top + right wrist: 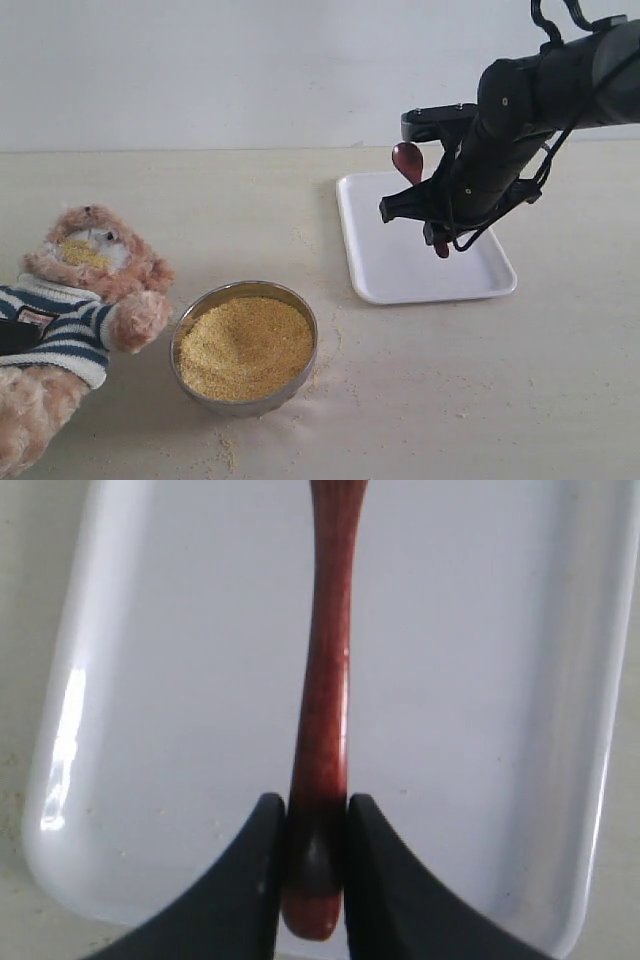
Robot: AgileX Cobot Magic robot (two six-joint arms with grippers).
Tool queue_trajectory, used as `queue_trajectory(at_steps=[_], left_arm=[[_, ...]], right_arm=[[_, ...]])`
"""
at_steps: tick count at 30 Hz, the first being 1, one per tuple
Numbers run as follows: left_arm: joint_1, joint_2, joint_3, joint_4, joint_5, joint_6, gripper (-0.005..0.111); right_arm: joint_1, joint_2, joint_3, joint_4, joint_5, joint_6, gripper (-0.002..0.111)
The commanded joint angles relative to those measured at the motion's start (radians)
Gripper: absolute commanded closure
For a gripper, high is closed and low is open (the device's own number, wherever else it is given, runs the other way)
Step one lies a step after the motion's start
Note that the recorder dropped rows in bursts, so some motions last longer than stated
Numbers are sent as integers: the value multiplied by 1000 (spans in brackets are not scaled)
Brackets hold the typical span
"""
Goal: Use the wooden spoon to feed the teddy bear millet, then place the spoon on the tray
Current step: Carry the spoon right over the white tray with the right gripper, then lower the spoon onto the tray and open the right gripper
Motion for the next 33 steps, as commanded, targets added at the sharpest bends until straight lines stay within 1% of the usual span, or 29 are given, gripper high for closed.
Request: queue_trajectory(at_steps=[1, 21, 22, 24, 27, 28, 29, 30, 33], left_arm=[[3, -2, -3, -17, 18, 9, 102], [3, -2, -3, -17, 18, 9, 102], [3, -2, -3, -17, 18, 9, 102], [3, -2, -3, -17, 18, 9, 102], [3, -2, -3, -17, 18, 9, 102], [3, -2, -3, -17, 18, 9, 102], [3, -2, -3, -17, 18, 9, 102], [3, -2, -3, -17, 18, 9, 102], [3, -2, -3, -17, 18, 9, 102]], right_arm=[[-13, 32, -7, 3, -6, -32, 108], [-13, 114, -7, 5, -57, -47, 107], [-13, 114, -7, 5, -64, -44, 104], [-13, 114, -7, 5, -78, -40, 95], [-13, 114, -3, 5, -93, -33, 72], [-10, 114, -3, 5, -95, -28, 67], [-10, 114, -3, 5, -96, -24, 63], [-10, 112, -3, 5, -97, -21, 62], [-10, 90, 5, 5, -110, -16, 62]])
